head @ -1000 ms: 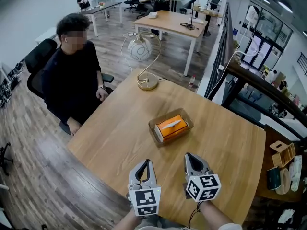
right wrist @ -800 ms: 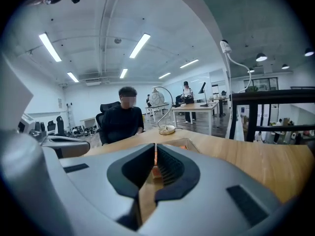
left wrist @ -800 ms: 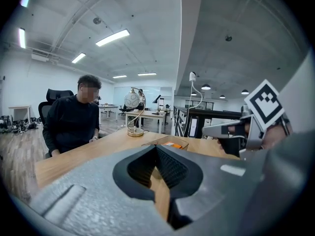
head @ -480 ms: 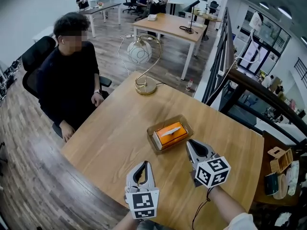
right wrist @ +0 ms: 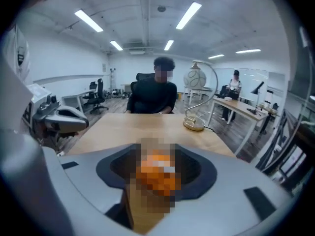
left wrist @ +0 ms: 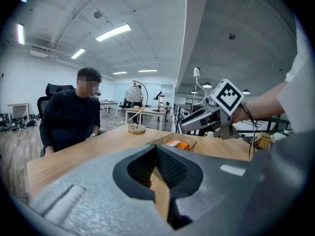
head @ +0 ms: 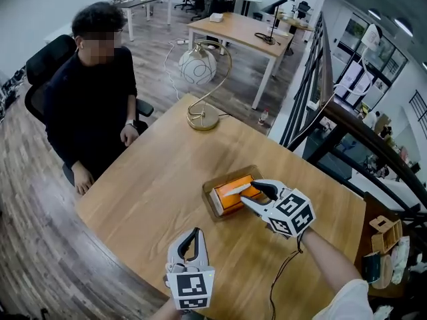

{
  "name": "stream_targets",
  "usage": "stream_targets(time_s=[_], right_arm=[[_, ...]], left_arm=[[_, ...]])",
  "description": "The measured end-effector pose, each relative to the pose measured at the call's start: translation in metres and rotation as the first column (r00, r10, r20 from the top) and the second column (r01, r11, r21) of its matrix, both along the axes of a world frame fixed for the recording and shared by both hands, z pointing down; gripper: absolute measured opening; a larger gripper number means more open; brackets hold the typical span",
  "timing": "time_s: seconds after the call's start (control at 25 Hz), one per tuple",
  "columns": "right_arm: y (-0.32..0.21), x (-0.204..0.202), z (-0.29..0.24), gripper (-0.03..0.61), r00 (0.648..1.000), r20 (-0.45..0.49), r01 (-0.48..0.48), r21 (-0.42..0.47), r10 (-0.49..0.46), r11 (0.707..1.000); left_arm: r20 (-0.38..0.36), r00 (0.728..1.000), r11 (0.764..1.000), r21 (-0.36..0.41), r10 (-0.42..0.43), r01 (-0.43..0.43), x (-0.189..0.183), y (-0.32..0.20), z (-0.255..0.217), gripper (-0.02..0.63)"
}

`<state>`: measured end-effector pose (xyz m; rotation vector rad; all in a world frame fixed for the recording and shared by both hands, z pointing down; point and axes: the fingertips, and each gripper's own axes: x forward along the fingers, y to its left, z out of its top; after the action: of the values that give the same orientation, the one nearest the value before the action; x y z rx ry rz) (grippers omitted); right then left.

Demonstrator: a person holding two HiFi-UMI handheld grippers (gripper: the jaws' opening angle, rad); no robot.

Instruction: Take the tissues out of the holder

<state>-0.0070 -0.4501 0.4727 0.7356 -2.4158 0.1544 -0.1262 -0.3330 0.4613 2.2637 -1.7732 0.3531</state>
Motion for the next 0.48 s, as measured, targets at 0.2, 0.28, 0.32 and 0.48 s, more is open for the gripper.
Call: stream_targets(time_s=[0.2,0.28,0.32,0.48], right_arm=[[-0.009,-0.013,0.031,0.25,0.943,-0.191,0.269,-0.038,-0.271,0.963],[-0.011,-0.017,0.043,0.262,0.916,-0.224,0.326,-0.068,-0.333,0.943],[-0.013,-0.019,0.049,0.264,0.906,-0.233,0.346,-0.08,-0.355,0.935],[-0.016,-0.029,0.069,0.267,0.864,-0.264,0.406,-0.134,-0.428,0.904]], left_arm=[[0.009,1.0,1.0,-0.021,-0.012,0.012,-0.007,-0.01,0.01,0.006],[0.011,1.0,0.999,-0.035,-0.021,0.022,-0.012,-0.014,0.018,0.006],[0.013,1.0,0.999,-0.041,-0.026,0.027,-0.014,-0.016,0.021,0.006],[0.018,0.999,0.997,-0.068,-0.047,0.048,-0.025,-0.022,0.035,0.006]])
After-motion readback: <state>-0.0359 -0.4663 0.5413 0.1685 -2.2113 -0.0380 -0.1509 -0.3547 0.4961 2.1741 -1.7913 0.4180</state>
